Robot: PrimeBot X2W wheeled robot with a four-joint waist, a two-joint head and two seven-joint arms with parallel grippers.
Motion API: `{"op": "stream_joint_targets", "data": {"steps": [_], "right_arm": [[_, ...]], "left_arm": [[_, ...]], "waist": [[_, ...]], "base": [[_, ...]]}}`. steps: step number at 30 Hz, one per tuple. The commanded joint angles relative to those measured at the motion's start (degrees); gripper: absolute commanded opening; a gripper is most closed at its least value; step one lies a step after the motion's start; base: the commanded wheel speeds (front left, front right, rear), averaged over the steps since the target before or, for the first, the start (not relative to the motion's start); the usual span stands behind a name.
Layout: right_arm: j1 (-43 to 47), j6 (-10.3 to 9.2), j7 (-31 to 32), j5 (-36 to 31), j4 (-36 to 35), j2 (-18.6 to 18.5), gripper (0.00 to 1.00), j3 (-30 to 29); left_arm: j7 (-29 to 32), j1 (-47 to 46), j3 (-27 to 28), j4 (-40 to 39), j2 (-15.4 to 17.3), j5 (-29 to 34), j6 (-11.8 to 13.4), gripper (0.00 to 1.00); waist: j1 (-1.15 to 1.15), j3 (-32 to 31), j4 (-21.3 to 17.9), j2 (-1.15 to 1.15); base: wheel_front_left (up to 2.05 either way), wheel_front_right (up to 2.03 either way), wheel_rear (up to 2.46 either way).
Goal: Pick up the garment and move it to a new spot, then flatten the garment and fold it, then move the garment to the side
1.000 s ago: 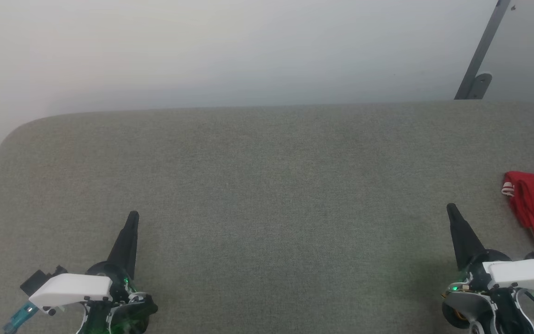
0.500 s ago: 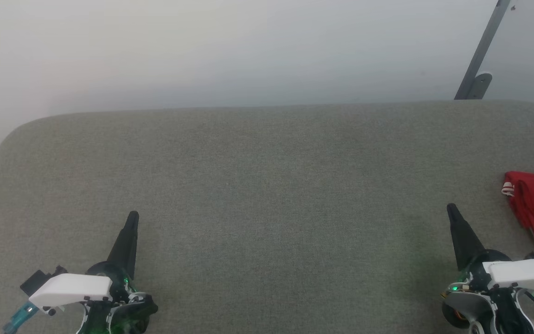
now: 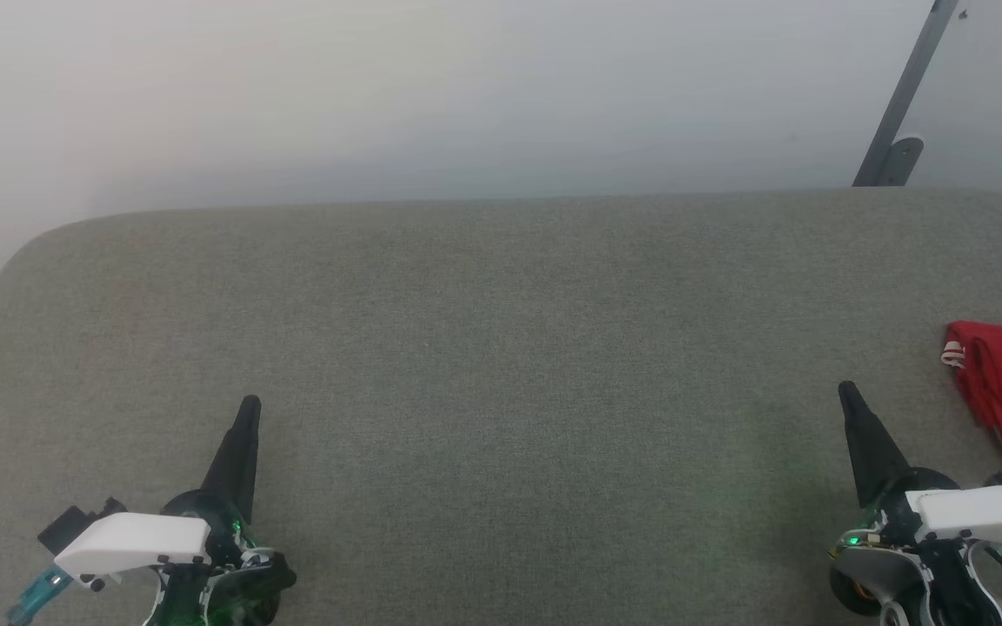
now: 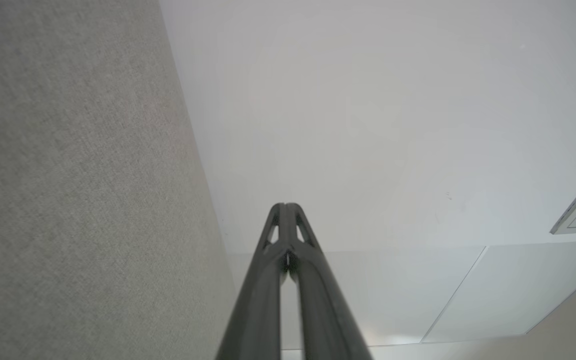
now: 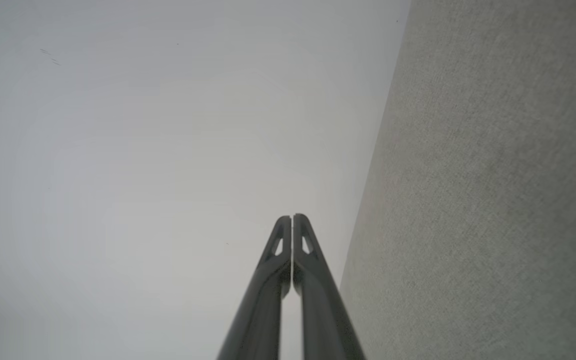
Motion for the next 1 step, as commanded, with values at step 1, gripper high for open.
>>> {"op": "stream_joint_targets", "data": {"steps": [1], "right_arm": [[-0.35, 0.00, 0.09, 0.26, 0.01, 0.20, 0.00, -0.01]], "left_arm": [[0.18, -0.62, 0.20, -0.03, -0.16, 0.25, -0.16, 0.00]], "waist": [[0.00, 0.00, 0.00, 0.00]], "base": [[0.00, 0.00, 0.00]]}}
